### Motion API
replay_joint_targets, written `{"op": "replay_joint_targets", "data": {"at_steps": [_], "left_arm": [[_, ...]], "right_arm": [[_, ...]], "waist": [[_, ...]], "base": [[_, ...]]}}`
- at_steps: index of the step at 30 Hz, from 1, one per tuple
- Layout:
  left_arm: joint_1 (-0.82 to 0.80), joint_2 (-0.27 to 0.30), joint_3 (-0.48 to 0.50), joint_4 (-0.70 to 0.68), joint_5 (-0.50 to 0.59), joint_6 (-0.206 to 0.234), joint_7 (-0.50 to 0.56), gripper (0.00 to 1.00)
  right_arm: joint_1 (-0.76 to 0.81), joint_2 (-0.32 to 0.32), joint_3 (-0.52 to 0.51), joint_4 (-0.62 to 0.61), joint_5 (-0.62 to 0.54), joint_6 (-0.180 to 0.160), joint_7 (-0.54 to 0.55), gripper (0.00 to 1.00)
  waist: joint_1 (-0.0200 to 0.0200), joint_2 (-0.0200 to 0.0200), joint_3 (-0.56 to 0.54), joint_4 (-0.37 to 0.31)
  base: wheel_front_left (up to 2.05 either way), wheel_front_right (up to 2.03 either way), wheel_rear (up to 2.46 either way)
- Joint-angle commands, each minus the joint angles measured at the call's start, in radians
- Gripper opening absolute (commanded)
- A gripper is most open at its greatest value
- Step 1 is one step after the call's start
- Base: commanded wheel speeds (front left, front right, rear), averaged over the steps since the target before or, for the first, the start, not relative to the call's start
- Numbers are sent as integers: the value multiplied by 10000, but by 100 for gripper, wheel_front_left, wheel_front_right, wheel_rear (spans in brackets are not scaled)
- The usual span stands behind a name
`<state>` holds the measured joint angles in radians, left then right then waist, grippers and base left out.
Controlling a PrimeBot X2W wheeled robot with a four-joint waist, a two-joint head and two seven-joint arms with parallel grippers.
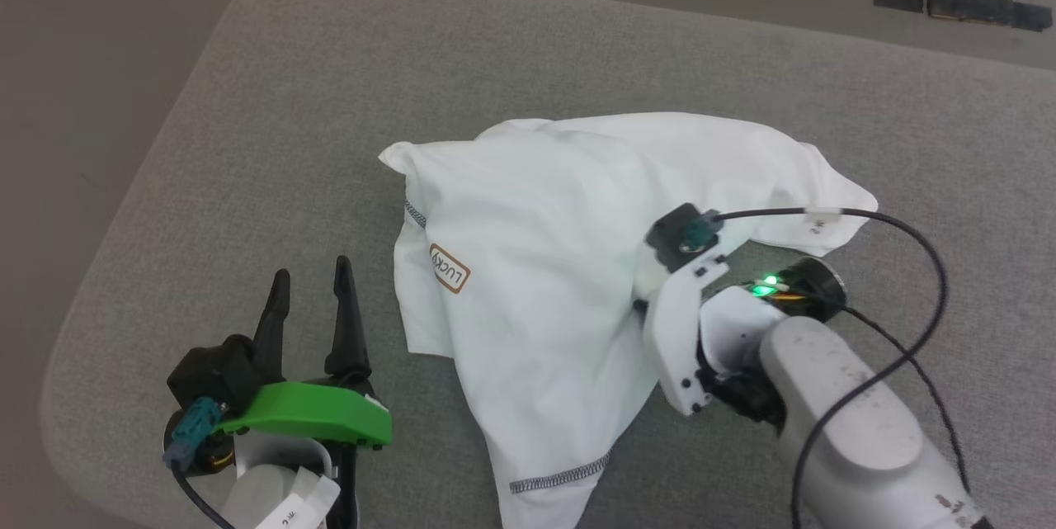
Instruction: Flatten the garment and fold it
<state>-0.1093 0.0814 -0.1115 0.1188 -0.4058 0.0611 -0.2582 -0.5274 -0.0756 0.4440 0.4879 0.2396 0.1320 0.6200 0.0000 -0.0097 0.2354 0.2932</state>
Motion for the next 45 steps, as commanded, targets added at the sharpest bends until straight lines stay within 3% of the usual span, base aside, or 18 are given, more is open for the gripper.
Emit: {"op": "replay_joint_targets", "data": {"at_steps": [1,4,8,12,15,19,20,22,25,29,37,45], "left_arm": [[-123,-76,47,27,74,-86,-35,100],[-6,-74,118,101,159,-175,-35,100],[132,-81,139,174,211,-258,-35,100],[56,-119,48,203,197,-329,-35,100],[-115,-147,-31,233,187,-375,-35,100],[-286,-177,-113,311,194,-423,-36,100],[-309,-183,-136,350,196,-434,-36,100],[-350,-194,-165,420,198,-440,-36,100],[-354,-204,-170,523,189,-447,-36,100],[-280,-193,-213,699,205,-497,-36,100],[-20,-167,-260,879,99,-508,5,100],[146,-221,-505,877,-337,-493,447,100]], "right_arm": [[223,-392,-198,-174,223,-13,-218,0],[281,-1216,-1086,-1019,555,-13,-390,0],[122,-2454,-2293,-1838,515,-13,231,0],[-564,-3422,-3046,-1894,2,-13,924,0],[-1273,-3731,-3571,-1564,-613,-13,941,0],[-1804,-3380,-3836,-946,-1224,-13,649,0],[-1787,-3192,-3981,-645,-1270,-13,659,15],[-1637,-2952,-4078,-212,-1382,-13,643,100],[-1447,-2817,-4301,62,-1355,-13,344,100],[-1059,-2512,-5350,-310,-993,-13,-758,100],[1274,-1403,-7223,-2872,-168,-13,-3244,100],[4021,-169,-7769,-4437,-72,-13,-3296,100]], "waist": [[0,94,-325,-213],[0,94,-627,-468],[0,94,-788,-792],[0,94,-588,-947],[0,94,-327,-930],[0,94,-71,-833],[0,94,-47,-795],[0,94,-57,-736],[0,94,-157,-736],[0,94,-566,-825],[0,94,-1474,-1328],[0,94,-1895,-2014]], "base": [[0,0,0],[0,0,0],[0,0,0],[0,0,0],[0,0,0],[0,0,0],[0,0,0],[0,0,0],[0,0,0],[0,0,0],[0,0,0],[0,0,0]]}}
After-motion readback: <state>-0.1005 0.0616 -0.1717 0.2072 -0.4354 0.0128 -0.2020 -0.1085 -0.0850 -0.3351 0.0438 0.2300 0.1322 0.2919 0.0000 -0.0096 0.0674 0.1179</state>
